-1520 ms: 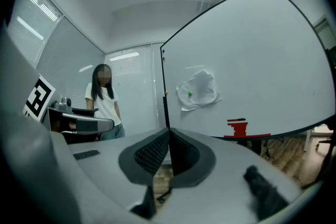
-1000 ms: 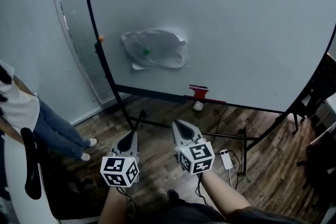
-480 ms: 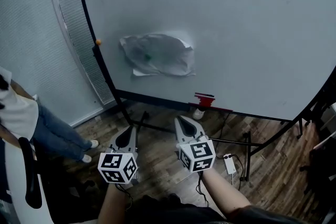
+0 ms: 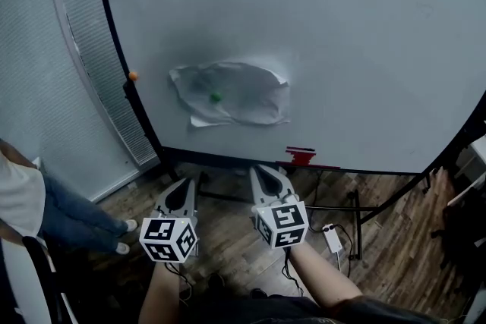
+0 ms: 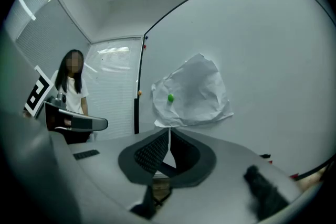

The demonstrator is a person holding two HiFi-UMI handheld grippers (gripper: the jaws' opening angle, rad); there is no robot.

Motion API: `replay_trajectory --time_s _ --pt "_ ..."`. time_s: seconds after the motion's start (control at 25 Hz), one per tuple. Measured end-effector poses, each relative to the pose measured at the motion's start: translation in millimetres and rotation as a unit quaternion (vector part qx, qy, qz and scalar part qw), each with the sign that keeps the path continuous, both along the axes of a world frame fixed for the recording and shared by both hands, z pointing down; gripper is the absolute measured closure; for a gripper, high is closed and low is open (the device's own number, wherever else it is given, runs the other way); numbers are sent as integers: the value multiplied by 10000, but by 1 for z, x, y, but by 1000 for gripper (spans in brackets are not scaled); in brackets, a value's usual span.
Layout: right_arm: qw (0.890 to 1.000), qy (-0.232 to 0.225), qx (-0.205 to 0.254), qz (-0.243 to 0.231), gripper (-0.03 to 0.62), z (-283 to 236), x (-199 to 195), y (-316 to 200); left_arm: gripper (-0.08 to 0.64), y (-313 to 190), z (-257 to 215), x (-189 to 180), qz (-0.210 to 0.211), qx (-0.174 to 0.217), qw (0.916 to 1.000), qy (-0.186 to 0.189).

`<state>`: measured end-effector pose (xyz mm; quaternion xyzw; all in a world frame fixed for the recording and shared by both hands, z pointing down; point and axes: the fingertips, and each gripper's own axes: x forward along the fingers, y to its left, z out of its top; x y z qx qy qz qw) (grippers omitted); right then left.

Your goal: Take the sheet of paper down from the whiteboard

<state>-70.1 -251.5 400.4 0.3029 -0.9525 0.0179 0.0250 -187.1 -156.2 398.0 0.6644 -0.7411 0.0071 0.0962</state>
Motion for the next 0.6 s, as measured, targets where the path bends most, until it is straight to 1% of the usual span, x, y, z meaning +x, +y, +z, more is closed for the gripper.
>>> replay_trajectory --time_s 0.12,0.32,0.6 --pt "9998 83 140 100 569 -7 -24 -8 551 -16 -2 -23 178 32 9998 4" --pt "9985 82 362 395 568 -21 -61 -26 551 -44 -2 -59 478 68 9988 -33" --pt "9958 77 371 834 568 -25 -82 -49 551 -74 1 -85 830 64 9965 -7"
